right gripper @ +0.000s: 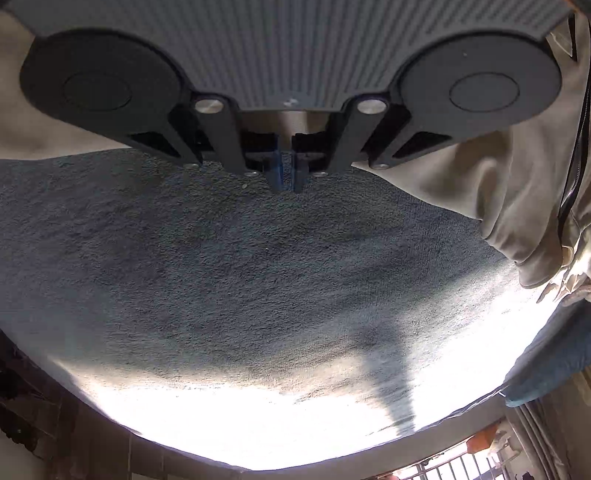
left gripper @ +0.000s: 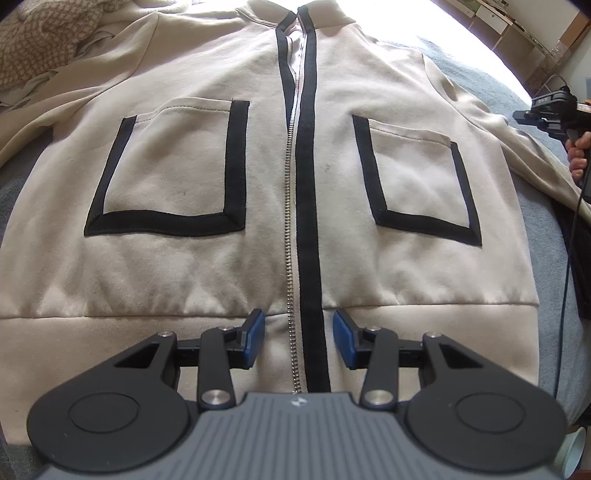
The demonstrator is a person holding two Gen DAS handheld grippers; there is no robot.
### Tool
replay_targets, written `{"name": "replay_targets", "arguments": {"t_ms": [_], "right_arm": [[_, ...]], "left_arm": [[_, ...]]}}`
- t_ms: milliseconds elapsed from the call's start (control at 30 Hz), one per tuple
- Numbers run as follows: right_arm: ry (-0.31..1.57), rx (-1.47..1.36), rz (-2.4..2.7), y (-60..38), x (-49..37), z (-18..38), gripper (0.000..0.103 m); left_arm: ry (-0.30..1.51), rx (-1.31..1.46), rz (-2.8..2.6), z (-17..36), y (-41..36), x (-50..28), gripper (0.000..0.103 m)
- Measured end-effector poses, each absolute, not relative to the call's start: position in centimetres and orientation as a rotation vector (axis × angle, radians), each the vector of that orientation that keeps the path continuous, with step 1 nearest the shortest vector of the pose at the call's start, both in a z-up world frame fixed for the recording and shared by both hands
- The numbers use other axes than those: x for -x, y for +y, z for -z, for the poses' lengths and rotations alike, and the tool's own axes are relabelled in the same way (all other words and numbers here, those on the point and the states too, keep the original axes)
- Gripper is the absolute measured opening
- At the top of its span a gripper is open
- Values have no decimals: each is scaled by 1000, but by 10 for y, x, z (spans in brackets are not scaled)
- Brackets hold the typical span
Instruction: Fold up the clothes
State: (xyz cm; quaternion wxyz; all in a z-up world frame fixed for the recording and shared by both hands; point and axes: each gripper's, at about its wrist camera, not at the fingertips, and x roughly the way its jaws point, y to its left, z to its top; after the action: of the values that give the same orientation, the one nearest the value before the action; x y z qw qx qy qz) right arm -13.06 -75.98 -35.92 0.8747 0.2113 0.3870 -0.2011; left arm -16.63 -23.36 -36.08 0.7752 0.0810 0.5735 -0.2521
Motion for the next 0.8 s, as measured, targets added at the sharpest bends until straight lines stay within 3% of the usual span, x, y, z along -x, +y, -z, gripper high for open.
{"name": "replay_targets", "arguments": {"t_ms": [100, 300, 400, 633, 800], "right_arm": [[741, -643, 391, -767, 194, 331, 6], [592, -981, 612, -791, 351, 310, 25], [510, -1130, 746, -810, 400, 326, 30], [418, -1317, 839, -840, 419, 369, 40], [407, -1338, 870, -847, 413, 385, 40]], "left_arm": [[1234, -193, 540, 361, -236, 169, 44], [1228, -209, 519, 361, -240, 172, 45], [1225, -226, 509, 361, -244, 173, 45], [1215, -231, 486, 361, -246, 176, 45], [1206, -234, 473, 361, -247, 178, 45]]}}
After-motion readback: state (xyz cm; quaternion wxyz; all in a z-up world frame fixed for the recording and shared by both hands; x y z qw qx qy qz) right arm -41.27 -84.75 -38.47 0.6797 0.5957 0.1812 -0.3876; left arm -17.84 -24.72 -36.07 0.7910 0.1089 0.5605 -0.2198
